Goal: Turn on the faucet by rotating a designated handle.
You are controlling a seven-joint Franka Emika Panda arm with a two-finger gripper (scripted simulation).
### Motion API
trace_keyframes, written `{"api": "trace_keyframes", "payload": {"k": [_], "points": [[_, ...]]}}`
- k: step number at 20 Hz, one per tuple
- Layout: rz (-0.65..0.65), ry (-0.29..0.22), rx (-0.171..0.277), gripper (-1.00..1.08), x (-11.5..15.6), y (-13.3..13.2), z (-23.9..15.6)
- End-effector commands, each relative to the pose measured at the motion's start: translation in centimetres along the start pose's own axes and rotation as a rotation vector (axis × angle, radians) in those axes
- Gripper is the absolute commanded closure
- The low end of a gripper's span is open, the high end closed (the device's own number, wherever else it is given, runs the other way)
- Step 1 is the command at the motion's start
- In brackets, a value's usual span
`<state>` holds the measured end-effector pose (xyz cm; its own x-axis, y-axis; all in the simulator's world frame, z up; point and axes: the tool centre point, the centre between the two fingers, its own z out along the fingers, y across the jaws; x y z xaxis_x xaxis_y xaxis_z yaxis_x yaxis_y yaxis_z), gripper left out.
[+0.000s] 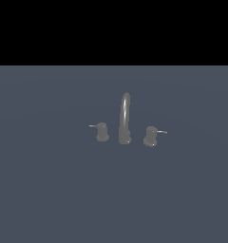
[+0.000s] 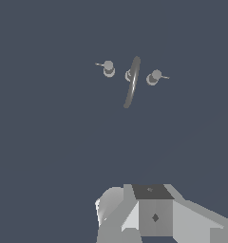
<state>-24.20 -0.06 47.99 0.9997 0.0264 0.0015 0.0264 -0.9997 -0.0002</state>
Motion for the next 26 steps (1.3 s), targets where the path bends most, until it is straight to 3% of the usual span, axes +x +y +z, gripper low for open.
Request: {"api": "trace_keyframes", "payload": {"k": [1,15,26], "points": [[0.000,0.000,0.000,1.08,0.0,0.0,0.0],[-0.039,0.016,0.024,1.08,0.6,-0.6,0.2],[0.089,0.012,0.050,1.08,4.1,0.0,1.7]]}}
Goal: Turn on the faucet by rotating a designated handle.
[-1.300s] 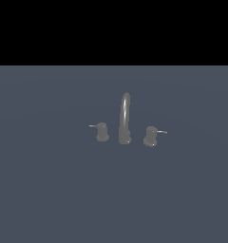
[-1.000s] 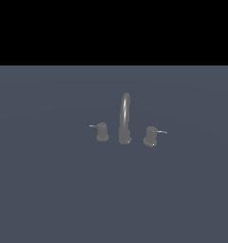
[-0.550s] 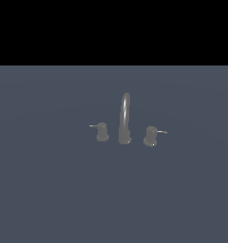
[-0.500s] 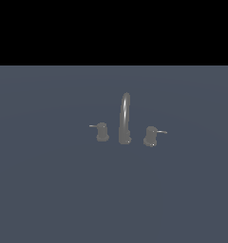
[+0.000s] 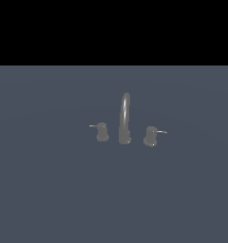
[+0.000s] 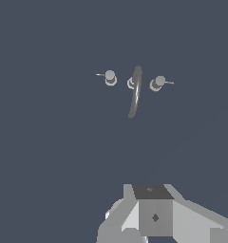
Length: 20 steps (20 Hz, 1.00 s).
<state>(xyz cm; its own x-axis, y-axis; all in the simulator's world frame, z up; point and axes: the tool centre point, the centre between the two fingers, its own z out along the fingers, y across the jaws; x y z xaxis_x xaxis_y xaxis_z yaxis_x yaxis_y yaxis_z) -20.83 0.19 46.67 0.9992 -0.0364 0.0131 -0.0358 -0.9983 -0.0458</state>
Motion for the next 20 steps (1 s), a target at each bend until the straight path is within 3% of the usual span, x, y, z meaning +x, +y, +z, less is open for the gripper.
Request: {"api": "trace_keyframes", "payload": {"k": [1,20], "points": [[0.047,-0.002,0.009,1.08,1.2,0.2,0.6],[0.653,-0.026,0.067,1.08,14.5,4.6,11.3]]}}
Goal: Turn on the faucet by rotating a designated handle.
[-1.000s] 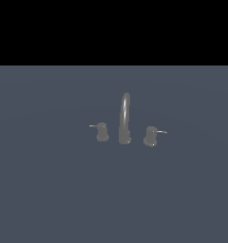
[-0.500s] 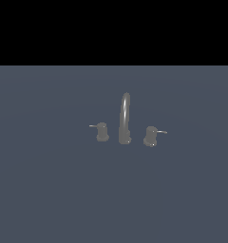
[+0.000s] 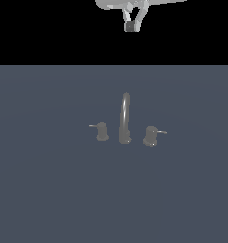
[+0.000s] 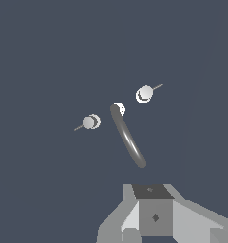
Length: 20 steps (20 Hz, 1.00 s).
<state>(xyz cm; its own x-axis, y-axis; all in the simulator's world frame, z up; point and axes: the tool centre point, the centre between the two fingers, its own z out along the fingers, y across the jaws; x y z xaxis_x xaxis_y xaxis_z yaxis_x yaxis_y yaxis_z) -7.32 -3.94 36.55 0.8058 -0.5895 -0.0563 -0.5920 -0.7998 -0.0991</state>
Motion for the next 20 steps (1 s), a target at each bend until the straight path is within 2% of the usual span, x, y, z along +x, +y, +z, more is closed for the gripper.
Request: {"api": "trace_keyframes", "payload": {"k": [1,11,20], "points": [[0.089,-0.001,0.003,1.08,1.9,-0.1,1.8],[0.441,0.008,-0.003,1.08,8.8,0.9,10.1],[0.755,0.039,-0.024,1.08,13.8,3.4,18.5]]}}
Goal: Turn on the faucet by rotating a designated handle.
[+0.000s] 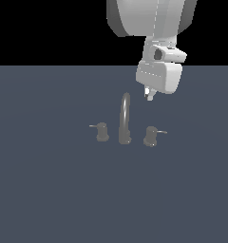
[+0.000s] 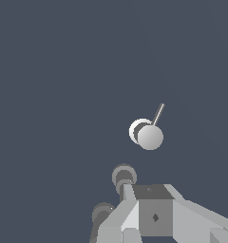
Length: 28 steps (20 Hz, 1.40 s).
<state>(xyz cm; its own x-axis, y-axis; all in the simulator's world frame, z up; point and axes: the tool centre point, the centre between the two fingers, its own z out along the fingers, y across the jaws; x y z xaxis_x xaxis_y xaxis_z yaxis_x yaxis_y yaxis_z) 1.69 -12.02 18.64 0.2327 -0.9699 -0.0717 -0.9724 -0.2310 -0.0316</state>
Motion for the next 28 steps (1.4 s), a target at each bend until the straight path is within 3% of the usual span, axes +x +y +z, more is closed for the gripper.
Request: {"api": "trace_keyframes", "payload": {"k": [1,13,24,28], "points": [[0.088,0.013,-0.004,1.08,1.5,-0.1,2.5],[0.357,0.067,-0.016,1.08,6.0,0.6,10.6],[0.397,0.077,-0.018,1.08,6.7,0.9,11.9],[0.397,0.077,-0.017,1.08,6.8,2.3,11.8]]}}
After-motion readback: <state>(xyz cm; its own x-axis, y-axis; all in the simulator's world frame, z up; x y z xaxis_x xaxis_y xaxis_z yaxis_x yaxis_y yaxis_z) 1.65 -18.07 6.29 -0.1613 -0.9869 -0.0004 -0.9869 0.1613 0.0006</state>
